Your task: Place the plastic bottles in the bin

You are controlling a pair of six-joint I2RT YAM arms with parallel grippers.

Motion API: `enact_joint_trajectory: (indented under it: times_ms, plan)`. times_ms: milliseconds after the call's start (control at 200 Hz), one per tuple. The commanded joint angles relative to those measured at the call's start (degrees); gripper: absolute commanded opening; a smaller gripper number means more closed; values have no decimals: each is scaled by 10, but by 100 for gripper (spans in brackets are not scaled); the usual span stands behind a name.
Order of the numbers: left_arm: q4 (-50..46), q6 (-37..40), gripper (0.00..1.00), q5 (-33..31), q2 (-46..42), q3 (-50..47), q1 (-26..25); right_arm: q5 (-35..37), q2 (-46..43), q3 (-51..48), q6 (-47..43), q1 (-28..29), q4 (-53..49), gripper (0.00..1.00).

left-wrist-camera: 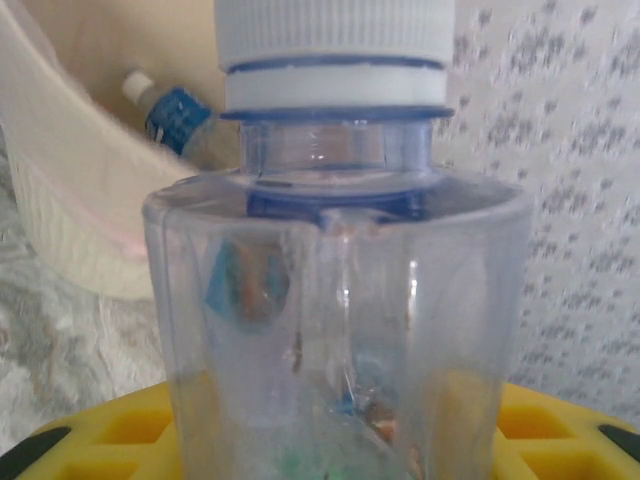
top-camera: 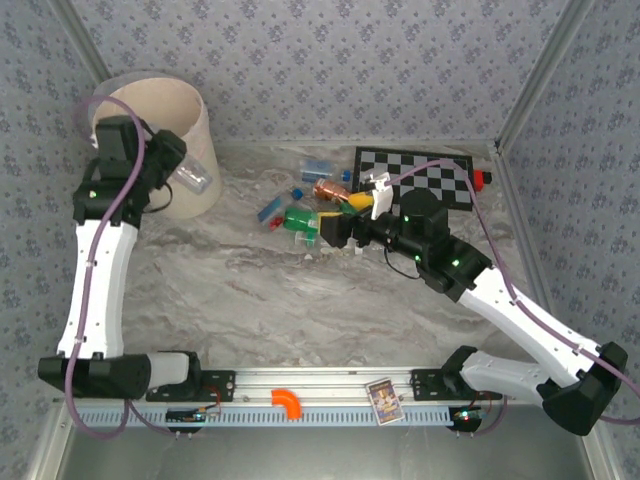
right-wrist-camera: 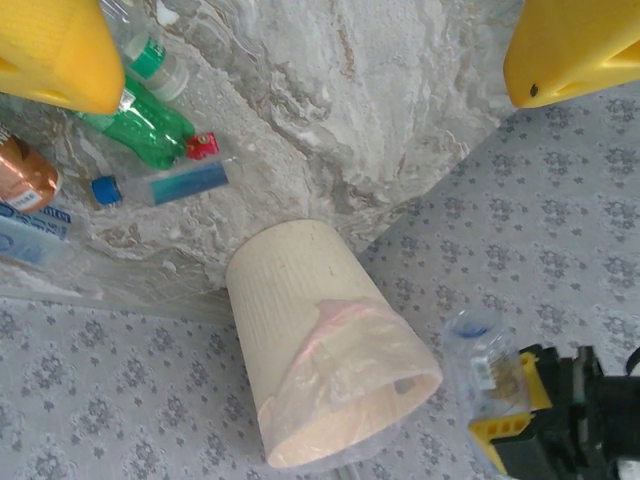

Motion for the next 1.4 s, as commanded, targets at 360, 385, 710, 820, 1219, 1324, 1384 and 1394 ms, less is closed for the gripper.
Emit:
enact_joint_trajectory:
  times_ms: [360,385,710,820,1219,1324,1384,1394]
  plan:
    - [92,-69,49,23,133,145,108,26,23,56,-15,30,-23,99]
    - [98,-76,49,25,141,147,112,28,23,57,-17,30,-26,99]
    - [75,-138,48,35,278,271,126,42,34,68,-22,38,-41,99]
    - [37,-149,49,42,328,329,126,48,34,68,-24,40,-45,99]
    - [-12,-159,100,64,365,406,127,54,32,68,-27,41,-51,100]
    - [-18,-158,100,63,356,414,127,52,34,68,-26,43,-47,100]
    - [-19,-157,100,60,350,416,127,51,34,68,-24,44,-46,100]
    - [-18,-156,100,60,350,416,126,51,34,67,-25,43,-46,100]
